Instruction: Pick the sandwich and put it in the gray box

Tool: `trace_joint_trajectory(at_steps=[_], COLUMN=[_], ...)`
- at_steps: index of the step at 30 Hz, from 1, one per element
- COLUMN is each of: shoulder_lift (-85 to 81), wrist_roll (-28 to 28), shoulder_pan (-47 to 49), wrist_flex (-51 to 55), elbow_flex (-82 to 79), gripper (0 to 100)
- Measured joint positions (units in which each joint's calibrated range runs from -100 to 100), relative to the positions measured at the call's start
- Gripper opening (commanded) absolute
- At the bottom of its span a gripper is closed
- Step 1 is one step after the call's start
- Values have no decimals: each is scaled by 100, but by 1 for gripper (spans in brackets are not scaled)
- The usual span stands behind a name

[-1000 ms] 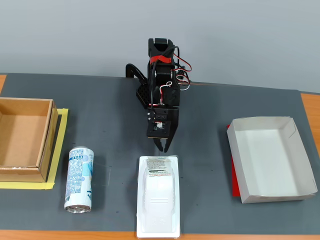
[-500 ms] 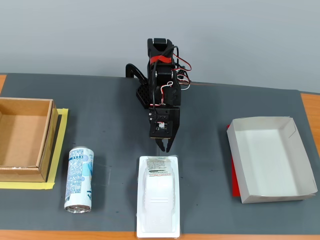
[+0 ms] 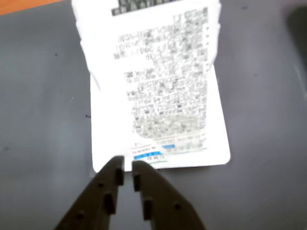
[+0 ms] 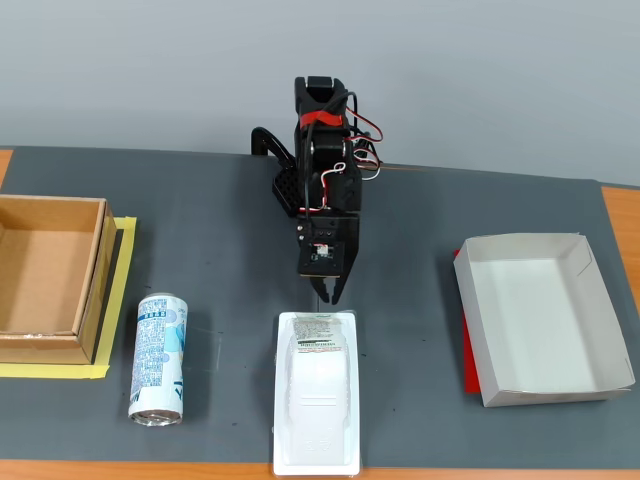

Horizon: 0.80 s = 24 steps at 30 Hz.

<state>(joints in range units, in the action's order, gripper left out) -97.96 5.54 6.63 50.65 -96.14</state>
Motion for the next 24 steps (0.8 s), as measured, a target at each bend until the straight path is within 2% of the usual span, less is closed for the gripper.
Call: trace_joint_trajectory(at_steps=[24], shoulder_lift=[4647], wrist_roll=[24], shoulder_pan=[0], wrist_flex=[0], elbow_flex=[4185], gripper=[2])
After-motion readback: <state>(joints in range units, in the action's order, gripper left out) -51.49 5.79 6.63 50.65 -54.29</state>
